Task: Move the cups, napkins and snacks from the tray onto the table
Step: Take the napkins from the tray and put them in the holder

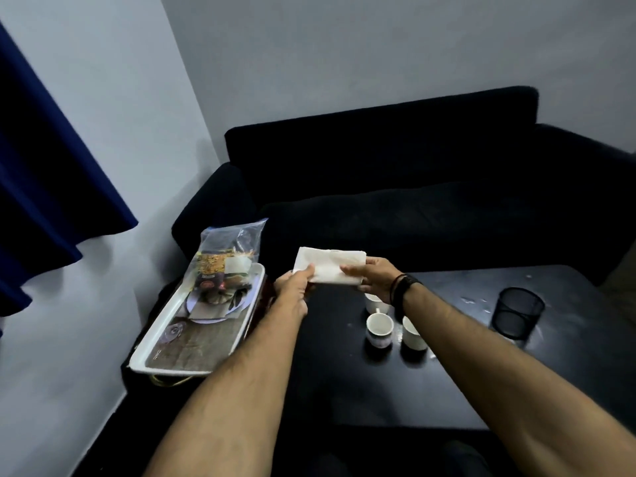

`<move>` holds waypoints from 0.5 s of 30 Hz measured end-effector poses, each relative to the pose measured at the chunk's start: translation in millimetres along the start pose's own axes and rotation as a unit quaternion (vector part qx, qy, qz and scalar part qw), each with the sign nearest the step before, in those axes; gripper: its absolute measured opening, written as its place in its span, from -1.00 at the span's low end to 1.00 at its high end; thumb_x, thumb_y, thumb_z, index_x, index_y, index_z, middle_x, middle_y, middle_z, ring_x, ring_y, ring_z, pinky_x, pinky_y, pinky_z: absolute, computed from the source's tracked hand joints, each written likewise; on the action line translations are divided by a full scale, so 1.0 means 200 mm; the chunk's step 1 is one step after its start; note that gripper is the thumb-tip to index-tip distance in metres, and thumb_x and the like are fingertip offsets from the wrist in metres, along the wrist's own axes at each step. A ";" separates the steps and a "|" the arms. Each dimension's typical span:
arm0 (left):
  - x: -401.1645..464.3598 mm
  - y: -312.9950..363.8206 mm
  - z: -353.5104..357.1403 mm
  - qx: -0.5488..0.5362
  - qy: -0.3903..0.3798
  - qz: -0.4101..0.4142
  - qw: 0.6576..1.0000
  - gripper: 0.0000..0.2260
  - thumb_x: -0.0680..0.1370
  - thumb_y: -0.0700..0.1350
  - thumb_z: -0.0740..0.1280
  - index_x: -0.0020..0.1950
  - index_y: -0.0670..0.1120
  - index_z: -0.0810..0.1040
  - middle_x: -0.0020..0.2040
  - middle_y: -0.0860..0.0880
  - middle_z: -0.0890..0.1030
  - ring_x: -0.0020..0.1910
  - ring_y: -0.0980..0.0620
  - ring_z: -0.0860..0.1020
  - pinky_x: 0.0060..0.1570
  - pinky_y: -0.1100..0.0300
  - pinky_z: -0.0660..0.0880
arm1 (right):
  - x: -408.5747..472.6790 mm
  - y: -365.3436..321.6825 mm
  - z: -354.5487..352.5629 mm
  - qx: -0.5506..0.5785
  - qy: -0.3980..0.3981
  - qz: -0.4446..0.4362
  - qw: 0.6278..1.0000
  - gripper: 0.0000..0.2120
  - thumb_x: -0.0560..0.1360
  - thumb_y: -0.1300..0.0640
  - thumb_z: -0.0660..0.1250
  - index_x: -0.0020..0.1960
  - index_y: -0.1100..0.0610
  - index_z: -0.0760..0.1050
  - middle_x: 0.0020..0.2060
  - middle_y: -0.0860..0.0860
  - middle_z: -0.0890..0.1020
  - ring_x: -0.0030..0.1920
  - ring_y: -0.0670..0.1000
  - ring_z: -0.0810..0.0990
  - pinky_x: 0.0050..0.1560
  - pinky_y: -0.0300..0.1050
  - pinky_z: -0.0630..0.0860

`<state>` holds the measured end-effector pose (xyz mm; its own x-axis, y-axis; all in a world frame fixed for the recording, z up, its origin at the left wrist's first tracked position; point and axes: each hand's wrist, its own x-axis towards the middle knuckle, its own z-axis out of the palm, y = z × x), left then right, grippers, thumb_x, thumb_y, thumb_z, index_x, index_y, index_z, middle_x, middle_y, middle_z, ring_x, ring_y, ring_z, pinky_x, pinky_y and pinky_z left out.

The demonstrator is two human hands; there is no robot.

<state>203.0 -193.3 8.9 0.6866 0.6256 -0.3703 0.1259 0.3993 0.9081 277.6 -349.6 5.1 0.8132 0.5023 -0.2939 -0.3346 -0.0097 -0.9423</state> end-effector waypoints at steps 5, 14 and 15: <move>-0.10 -0.06 0.23 0.005 -0.047 -0.015 0.999 -0.92 0.45 -0.25 0.46 -0.20 -0.15 0.58 -0.31 -0.11 0.61 -0.44 0.01 0.55 -0.50 0.27 0.47 | -0.13 -0.09 -0.31 -0.022 0.068 -0.013 0.997 -0.81 0.42 0.46 0.41 -0.09 0.20 0.58 -0.26 0.06 0.60 -0.38 -0.03 0.58 -0.49 -0.27 0.54; -0.24 -0.35 0.61 0.236 -0.185 -0.041 0.953 -0.92 0.55 -0.23 0.35 -0.15 -0.13 0.56 -0.30 -0.09 0.63 -0.57 0.16 0.56 -0.52 0.36 0.44 | -0.37 -0.12 -1.07 -0.147 0.232 -0.003 0.962 -0.84 0.41 0.46 0.42 -0.16 0.24 0.58 -0.24 0.12 0.57 -0.38 0.00 0.57 -0.45 -0.23 0.60; -0.25 -0.38 0.64 0.252 -0.199 -0.047 0.946 -0.94 0.55 -0.22 0.36 -0.13 -0.13 0.56 -0.29 -0.09 0.63 -0.56 0.15 0.57 -0.51 0.35 0.45 | -0.39 -0.12 -1.15 -0.176 0.270 -0.003 0.946 -0.86 0.39 0.44 0.44 -0.14 0.24 0.60 -0.23 0.12 0.58 -0.35 0.02 0.58 -0.41 -0.18 0.63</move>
<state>250.2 -341.1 -16.4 0.8583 0.2612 -0.4417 0.4556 0.0085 0.8902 332.2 -588.1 14.2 0.9711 -0.0117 -0.2383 -0.2276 -0.3445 -0.9108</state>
